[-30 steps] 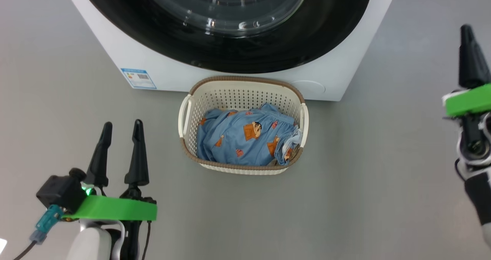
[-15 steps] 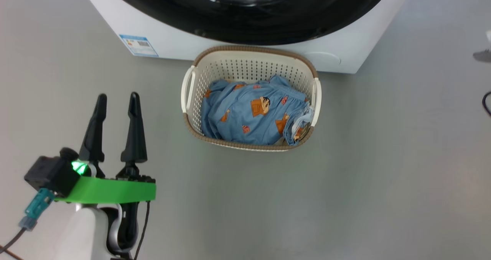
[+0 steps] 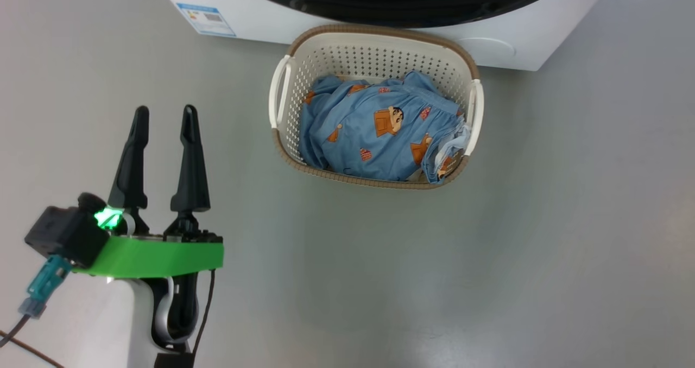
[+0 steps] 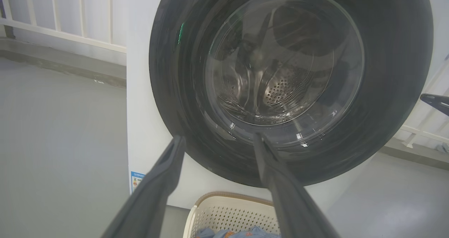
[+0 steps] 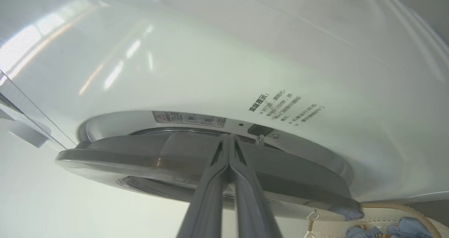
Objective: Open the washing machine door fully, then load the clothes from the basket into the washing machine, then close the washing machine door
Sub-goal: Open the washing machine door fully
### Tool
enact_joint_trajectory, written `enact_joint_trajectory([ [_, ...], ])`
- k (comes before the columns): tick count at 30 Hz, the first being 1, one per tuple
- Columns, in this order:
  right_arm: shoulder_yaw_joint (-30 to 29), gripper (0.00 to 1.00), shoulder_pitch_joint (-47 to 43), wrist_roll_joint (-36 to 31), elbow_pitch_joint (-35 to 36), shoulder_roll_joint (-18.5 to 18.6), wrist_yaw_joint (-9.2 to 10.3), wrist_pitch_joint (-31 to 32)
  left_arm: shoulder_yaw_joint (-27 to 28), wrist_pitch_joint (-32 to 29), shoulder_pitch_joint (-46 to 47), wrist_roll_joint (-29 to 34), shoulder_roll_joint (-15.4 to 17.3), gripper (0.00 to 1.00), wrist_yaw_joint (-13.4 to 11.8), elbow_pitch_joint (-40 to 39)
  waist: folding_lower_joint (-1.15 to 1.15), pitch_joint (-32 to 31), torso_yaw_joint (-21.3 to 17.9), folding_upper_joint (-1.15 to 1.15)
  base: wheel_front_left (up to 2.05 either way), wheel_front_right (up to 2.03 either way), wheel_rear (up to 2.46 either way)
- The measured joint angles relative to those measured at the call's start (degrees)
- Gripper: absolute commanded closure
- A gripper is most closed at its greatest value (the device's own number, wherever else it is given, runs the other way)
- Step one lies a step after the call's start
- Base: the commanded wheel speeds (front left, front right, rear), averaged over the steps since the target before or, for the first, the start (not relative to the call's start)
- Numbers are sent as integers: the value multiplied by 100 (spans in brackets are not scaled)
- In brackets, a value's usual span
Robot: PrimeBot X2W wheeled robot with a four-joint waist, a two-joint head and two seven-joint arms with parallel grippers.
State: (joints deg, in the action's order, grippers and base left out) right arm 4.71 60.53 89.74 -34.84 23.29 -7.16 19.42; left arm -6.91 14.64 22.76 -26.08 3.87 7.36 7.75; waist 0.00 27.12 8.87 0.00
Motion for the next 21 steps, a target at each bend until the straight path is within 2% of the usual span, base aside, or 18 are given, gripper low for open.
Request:
enact_joint_trajectory([
  [4,-101,100,185,309,-81,7,0,438,10,0,83,0,-52,0,0,0,0,69,106,0,0,0,0],
  [9,-78,100,590,325,-216,71,0,790,37,0,84,-1,-127,0,0,0,0,173,240,0,0,0,0],
  [21,183,100,1186,237,-686,244,0,1237,43,0,87,-47,-178,0,0,4,0,279,470,0,0,0,0],
])
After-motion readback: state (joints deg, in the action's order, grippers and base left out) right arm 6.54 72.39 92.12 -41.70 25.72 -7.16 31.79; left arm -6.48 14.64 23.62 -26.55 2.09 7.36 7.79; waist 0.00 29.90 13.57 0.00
